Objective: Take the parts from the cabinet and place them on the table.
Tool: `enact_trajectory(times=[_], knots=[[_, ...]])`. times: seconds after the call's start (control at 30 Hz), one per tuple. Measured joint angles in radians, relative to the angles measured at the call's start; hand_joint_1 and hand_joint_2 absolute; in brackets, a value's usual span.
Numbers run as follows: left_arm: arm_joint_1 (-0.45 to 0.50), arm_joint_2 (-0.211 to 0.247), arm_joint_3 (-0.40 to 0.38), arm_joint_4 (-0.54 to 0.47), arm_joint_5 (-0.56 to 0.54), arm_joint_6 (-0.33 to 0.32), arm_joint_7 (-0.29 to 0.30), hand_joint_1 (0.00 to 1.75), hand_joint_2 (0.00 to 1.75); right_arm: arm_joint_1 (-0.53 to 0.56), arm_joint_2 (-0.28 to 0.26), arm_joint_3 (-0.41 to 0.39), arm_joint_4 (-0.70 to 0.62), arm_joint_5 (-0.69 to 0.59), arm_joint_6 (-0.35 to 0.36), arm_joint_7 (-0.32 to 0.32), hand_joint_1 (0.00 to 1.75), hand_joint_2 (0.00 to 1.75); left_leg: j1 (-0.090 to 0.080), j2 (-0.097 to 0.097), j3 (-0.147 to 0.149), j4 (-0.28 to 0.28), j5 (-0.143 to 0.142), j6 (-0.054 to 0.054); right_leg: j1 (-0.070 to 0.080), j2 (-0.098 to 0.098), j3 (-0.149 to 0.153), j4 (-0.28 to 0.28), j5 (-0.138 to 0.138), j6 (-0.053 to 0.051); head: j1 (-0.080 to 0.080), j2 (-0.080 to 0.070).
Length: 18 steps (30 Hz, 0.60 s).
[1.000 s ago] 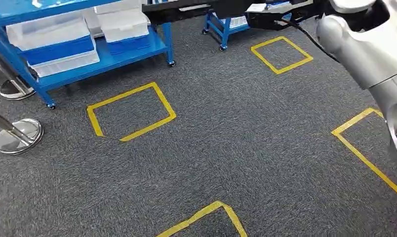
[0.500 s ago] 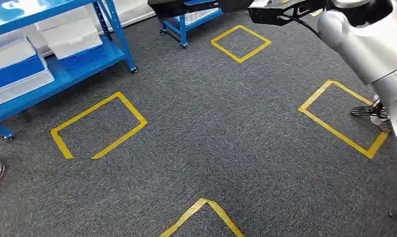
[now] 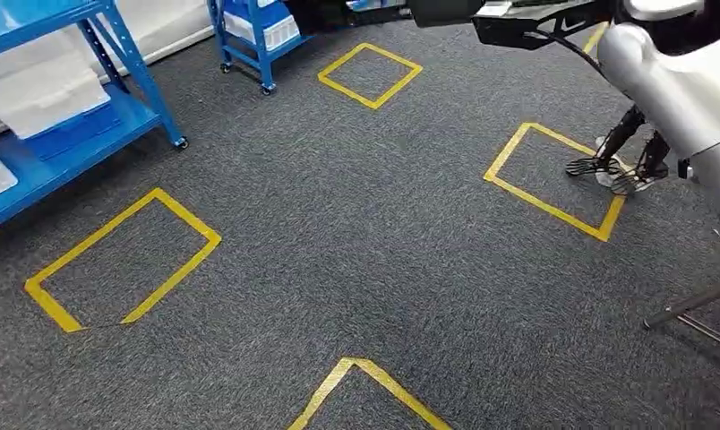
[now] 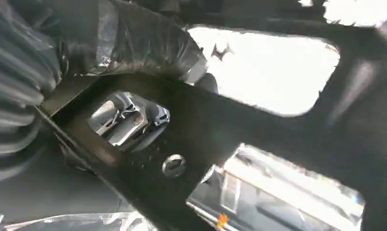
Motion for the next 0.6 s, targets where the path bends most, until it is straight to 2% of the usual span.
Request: enact_trajectory(times=[0.03,0.07,0.1,0.2,0.23,0.27,0.3,0.37,0.4,0.43,0.47,0.5,0.53,0.57,0.6], knots=[[0.000,-0.001,0.000,0.000,-0.001,0.001,0.000,0.00,1.75,0.000,-0.009,-0.001,-0.001,0.003,0.000,0.000,1.75,1.75,0.000,0.010,0.005,0.003,-0.007,-0.004,0.000,-0.024,0.054,-0.097,0.041,-0.002,0.000,0.000],[0.001,-0.001,0.000,0.000,-0.001,0.001,0.001,0.00,1.75,0.000,-0.020,-0.004,-0.001,0.004,0.002,-0.001,1.75,1.75,-0.002,0.016,0.007,0.004,-0.013,-0.011,0.009,-0.077,0.079,-0.150,0.031,-0.004,0.000,0.000],[0.000,-0.001,0.000,0.000,-0.001,0.002,0.001,0.00,1.75,-0.001,-0.028,-0.006,-0.003,0.004,0.004,-0.003,1.75,1.75,-0.010,0.023,0.006,0.010,-0.018,-0.018,0.020,-0.064,0.084,-0.159,0.037,-0.019,-0.001,0.000],[-0.001,-0.006,0.000,0.000,-0.001,0.003,0.002,0.00,1.75,-0.005,-0.078,-0.015,-0.005,0.022,0.029,-0.003,1.75,1.75,-0.008,0.051,0.014,0.004,-0.021,-0.028,0.029,-0.032,0.077,-0.159,0.037,-0.032,-0.001,0.000],[0.000,-0.009,0.000,0.000,0.000,0.003,0.002,0.00,1.75,-0.012,-0.090,-0.015,-0.005,0.039,0.050,0.000,1.75,1.75,-0.003,0.053,0.009,0.009,-0.032,-0.036,0.022,-0.020,0.083,-0.168,0.040,-0.042,-0.001,0.000],[0.001,-0.009,0.000,0.000,0.002,0.003,0.002,0.00,1.75,-0.025,-0.102,-0.013,-0.005,0.058,0.070,0.004,1.75,1.75,0.001,0.005,0.003,0.032,-0.053,-0.036,0.021,-0.008,0.085,-0.172,0.041,-0.045,-0.001,0.000],[0.000,-0.009,0.001,0.000,0.003,0.003,0.002,0.00,1.75,-0.047,-0.120,-0.007,-0.001,0.079,0.105,0.006,1.75,1.75,0.001,-0.039,-0.027,0.095,-0.093,-0.033,0.020,-0.002,0.085,-0.171,0.040,-0.054,-0.001,0.000],[0.004,-0.010,0.001,0.001,0.005,0.003,0.005,0.00,1.75,-0.095,-0.150,0.018,0.033,0.118,0.173,0.006,1.75,1.75,0.000,-0.069,-0.107,0.265,-0.166,-0.034,0.021,0.017,0.084,-0.170,0.037,-0.060,-0.001,0.000],[0.004,-0.011,0.001,0.001,0.006,0.003,0.007,0.00,1.75,-0.117,-0.165,0.031,0.052,0.127,0.187,0.006,1.75,1.75,0.000,-0.070,-0.136,0.322,-0.178,-0.033,0.022,0.030,0.084,-0.168,0.036,-0.061,-0.001,0.000],[0.005,-0.011,0.002,0.002,0.009,0.003,0.008,0.00,1.75,-0.137,-0.178,0.040,0.068,0.132,0.194,0.003,1.75,1.75,0.000,-0.070,-0.146,0.331,-0.163,-0.033,0.023,0.045,0.085,-0.166,0.035,-0.061,-0.001,0.000],[0.005,-0.011,0.002,0.002,0.011,0.003,0.008,0.00,1.75,-0.153,-0.193,0.047,0.081,0.134,0.196,-0.003,1.75,1.75,0.001,-0.071,-0.135,0.298,-0.129,-0.031,0.022,0.058,0.086,-0.164,0.033,-0.061,-0.001,0.000],[0.005,-0.011,0.002,0.002,0.013,0.003,0.009,0.00,1.75,-0.170,-0.206,0.053,0.092,0.138,0.198,-0.008,1.75,1.75,0.001,-0.075,-0.106,0.225,-0.078,-0.030,0.020,0.075,0.087,-0.161,0.031,-0.058,-0.001,0.000],[0.006,-0.011,0.002,0.002,0.015,0.003,0.011,0.00,1.75,-0.189,-0.222,0.063,0.104,0.146,0.200,-0.009,1.75,1.75,0.005,-0.097,-0.064,0.122,-0.017,-0.029,0.017,0.093,0.088,-0.154,0.026,-0.053,-0.001,0.000],[0.009,-0.011,0.003,0.002,0.018,0.003,0.012,0.00,1.75,-0.198,-0.228,0.071,0.113,0.148,0.202,-0.009,1.75,1.75,0.009,-0.150,-0.042,0.070,-0.004,-0.026,0.012,0.105,0.084,-0.148,0.021,-0.047,0.000,0.000],[0.013,-0.010,0.005,0.002,0.022,0.004,0.017,0.00,1.75,-0.209,-0.235,0.081,0.123,0.148,0.203,-0.009,1.75,1.75,0.012,-0.181,-0.035,0.058,-0.010,-0.026,0.015,0.124,0.077,-0.138,0.021,-0.042,-0.001,0.000]])
